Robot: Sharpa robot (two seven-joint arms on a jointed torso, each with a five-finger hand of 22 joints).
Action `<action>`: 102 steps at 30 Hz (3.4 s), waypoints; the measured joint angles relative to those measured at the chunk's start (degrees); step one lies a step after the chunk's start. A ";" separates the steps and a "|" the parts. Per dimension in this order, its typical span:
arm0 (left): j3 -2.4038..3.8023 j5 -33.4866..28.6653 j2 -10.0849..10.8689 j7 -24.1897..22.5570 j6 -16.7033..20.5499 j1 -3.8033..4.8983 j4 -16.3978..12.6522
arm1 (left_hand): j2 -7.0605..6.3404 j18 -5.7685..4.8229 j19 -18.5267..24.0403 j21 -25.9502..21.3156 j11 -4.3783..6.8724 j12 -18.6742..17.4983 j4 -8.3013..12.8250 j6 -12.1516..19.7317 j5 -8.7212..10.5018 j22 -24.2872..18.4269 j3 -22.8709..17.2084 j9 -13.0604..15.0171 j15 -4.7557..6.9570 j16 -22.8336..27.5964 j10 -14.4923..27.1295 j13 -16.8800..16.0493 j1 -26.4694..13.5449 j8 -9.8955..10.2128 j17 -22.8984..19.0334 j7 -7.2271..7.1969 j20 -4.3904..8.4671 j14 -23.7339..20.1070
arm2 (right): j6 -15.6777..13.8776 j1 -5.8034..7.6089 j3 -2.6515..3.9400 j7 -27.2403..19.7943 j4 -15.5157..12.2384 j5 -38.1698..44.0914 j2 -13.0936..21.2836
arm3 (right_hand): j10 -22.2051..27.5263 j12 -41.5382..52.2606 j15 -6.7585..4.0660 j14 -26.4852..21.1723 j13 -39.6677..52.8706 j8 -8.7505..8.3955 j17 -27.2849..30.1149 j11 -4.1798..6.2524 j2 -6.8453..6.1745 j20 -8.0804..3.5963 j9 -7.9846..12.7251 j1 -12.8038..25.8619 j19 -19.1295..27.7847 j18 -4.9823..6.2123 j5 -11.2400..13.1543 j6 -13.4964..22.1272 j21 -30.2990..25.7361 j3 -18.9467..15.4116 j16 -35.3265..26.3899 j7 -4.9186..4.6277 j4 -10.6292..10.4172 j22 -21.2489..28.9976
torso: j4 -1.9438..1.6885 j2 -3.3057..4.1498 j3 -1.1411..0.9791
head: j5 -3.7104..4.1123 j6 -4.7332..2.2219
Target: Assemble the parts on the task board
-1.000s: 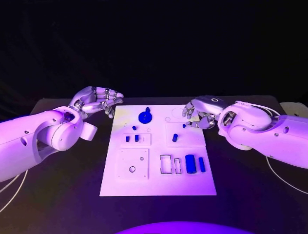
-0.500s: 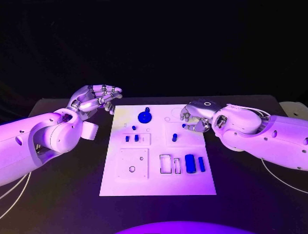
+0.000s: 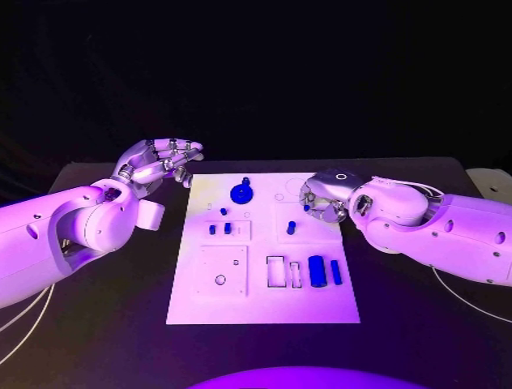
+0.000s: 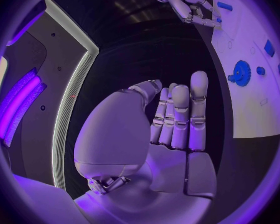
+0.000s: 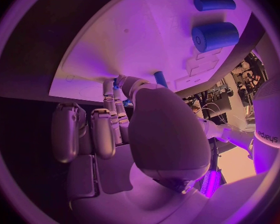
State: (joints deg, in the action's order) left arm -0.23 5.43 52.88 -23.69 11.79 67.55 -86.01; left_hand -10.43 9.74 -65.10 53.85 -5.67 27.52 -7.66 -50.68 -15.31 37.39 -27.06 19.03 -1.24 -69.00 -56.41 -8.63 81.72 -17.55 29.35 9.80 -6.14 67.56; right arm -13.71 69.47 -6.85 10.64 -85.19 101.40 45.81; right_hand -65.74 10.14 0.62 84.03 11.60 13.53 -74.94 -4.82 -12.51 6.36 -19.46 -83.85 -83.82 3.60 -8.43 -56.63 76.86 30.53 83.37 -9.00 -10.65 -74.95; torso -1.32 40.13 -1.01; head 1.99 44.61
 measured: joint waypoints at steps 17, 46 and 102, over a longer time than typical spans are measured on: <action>-0.01 -0.21 0.22 0.08 0.58 -0.01 -0.22 | -0.30 0.00 0.00 0.00 -0.46 0.22 0.55 0.72 0.00 0.14 -0.87 -0.12 0.00 0.00 0.75 -0.11 0.30 0.00 0.05 0.31 0.00 0.00 | 0.79 0.09 0.10 0.58 0.87 0.18 -1.13 | -0.82 -0.14 0.00 0.00 -0.38 0.42 0.01 0.01 0.58 -0.21 -0.32 1.39 -0.20 -0.25 0.58 -0.70 0.30 1.57 0.00 0.21 1.26 0.01 | 0.02 0.02 0.03 | 0.32 0.31; -0.01 -0.29 0.34 0.47 1.28 -0.01 -0.29 | -0.53 -0.01 0.19 -0.45 -0.79 0.64 1.27 1.55 0.00 -0.50 -1.58 -0.23 -0.42 0.00 1.64 -0.21 0.53 0.28 -0.55 0.72 -0.20 -0.42 | -0.68 -0.29 -0.07 2.03 0.38 0.54 -1.07 | -3.99 -0.66 -1.06 -0.21 -1.23 2.35 0.03 1.33 2.80 -1.03 -2.06 4.15 -0.18 -0.12 1.66 -3.20 2.01 4.73 0.00 1.47 4.47 0.04 | 0.01 -0.02 0.00 | 0.59 0.95; -0.01 -0.31 -2.63 1.45 1.58 -0.08 0.88 | -0.76 -0.01 0.61 -0.88 -1.20 0.83 1.73 2.37 0.00 -1.16 -2.04 -0.33 -0.82 0.00 2.86 -0.34 0.30 0.49 -1.23 1.13 -0.62 -0.82 | -12.17 -7.78 -0.14 0.87 -12.66 0.46 -6.37 | -4.51 -0.89 -1.25 0.00 -1.48 2.50 0.01 1.21 2.75 -1.02 -2.59 5.06 -0.19 -0.99 3.36 -2.70 2.85 5.35 0.00 1.45 5.39 0.02 | -0.09 -0.33 0.31 | -8.69 2.37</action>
State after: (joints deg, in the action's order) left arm -0.24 5.12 50.25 -22.24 13.37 67.47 -85.12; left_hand -11.19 9.73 -64.48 52.98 -6.87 28.35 -5.93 -48.32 -15.31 36.23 -29.10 18.70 -2.06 -69.00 -53.55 -8.97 82.02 -17.06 28.12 10.93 -6.76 66.74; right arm -25.88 61.69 -6.99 11.52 -97.86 101.85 39.44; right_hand -70.25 9.25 -0.64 84.03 10.12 16.03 -74.94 -3.61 -9.75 5.34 -22.05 -78.79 -84.01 2.61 -5.07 -59.32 79.71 35.88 83.37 -7.54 -5.27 -74.92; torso -1.41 39.80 -0.70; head -6.70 46.98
